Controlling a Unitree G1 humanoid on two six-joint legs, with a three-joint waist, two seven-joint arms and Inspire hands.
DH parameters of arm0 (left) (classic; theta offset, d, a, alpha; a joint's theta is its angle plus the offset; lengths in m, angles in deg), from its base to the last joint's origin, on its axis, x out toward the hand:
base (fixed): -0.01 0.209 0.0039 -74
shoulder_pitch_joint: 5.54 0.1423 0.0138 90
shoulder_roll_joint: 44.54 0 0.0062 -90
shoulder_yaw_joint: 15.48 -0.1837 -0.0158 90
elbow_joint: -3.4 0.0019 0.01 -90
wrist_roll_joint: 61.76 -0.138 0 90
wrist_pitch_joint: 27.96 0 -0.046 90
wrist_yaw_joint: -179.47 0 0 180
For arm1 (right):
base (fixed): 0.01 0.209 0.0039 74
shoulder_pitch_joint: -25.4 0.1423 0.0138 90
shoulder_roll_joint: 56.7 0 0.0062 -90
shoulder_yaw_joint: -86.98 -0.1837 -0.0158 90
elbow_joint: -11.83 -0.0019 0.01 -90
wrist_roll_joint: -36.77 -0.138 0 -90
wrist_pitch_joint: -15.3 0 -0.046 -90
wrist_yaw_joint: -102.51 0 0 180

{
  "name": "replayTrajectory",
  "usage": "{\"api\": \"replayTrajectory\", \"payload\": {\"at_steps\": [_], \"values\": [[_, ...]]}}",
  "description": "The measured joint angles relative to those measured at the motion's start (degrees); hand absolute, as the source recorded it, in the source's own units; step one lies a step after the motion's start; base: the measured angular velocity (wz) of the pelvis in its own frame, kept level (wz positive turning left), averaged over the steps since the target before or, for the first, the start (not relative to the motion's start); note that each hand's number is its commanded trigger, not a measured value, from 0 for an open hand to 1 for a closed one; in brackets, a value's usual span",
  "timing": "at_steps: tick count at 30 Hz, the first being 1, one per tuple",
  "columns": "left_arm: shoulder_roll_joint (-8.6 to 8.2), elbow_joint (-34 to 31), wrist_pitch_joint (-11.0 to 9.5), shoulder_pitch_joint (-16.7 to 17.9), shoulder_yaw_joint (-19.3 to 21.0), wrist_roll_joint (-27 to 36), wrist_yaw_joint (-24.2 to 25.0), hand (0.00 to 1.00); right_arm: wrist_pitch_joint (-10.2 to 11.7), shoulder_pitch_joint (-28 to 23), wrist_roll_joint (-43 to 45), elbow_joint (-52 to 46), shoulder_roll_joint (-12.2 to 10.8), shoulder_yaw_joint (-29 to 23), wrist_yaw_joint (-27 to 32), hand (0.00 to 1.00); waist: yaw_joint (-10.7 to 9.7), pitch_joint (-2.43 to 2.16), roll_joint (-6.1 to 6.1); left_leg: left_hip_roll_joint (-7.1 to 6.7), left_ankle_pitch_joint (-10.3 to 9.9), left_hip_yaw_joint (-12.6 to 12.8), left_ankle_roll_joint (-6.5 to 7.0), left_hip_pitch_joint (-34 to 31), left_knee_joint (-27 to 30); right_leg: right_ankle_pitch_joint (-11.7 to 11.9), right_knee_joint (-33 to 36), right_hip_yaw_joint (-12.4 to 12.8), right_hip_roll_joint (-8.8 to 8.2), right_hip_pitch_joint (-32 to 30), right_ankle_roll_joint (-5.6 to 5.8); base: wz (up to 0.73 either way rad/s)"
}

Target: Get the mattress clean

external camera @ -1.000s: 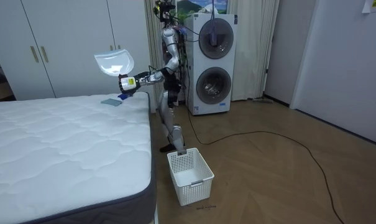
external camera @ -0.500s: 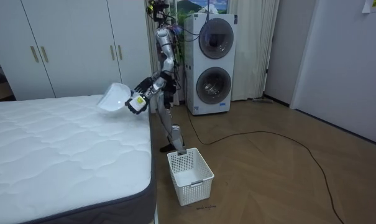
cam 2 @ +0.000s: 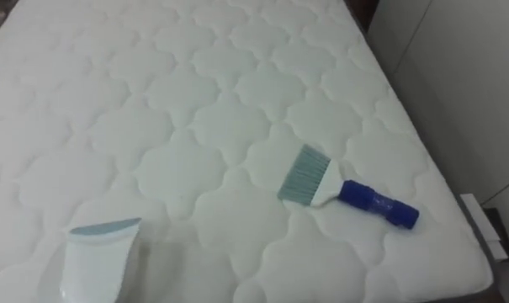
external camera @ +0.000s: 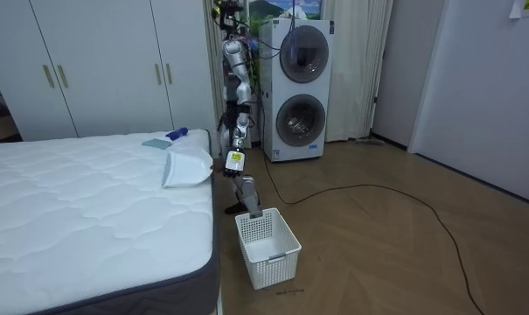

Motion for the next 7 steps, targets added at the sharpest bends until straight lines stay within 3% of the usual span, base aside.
{"api": "replayTrajectory", "payload": {"at_steps": [2, 4, 7], "values": [[-0.53, 1.11, 1.87, 0.30, 2.69, 0.01, 0.12, 0.00, -1.80, 0.01, 2.51, 1.28, -0.37, -0.61, 0.04, 0.00, 0.02, -0.02, -0.05, 0.00, -0.03, 0.02, 0.04, 0.29, -0.03, 0.00, 0.58, 0.04, 0.00, 0.25, 0.00, 0.00], [-0.94, 1.19, 5.12, 1.34, 3.40, -0.10, 0.18, 0.00, -4.11, -0.28, 4.58, 3.20, -0.76, -0.58, -0.06, 0.00, 0.02, -0.05, -0.03, 0.02, -0.10, -0.04, 0.11, 0.86, -0.04, -0.05, 0.81, -0.05, 0.01, 0.88, -0.03, 0.02], [-1.54, 1.38, 7.88, 1.88, 4.15, -0.12, 0.65, 0.00, -7.21, -0.27, 5.98, 3.80, -1.54, -0.60, -0.97, 0.00, 0.08, -0.17, 0.17, -0.01, -0.16, -0.05, 0.17, 0.89, 0.17, -0.04, 0.80, 0.02, -0.03, 0.84, -0.04, 0.00]]}}
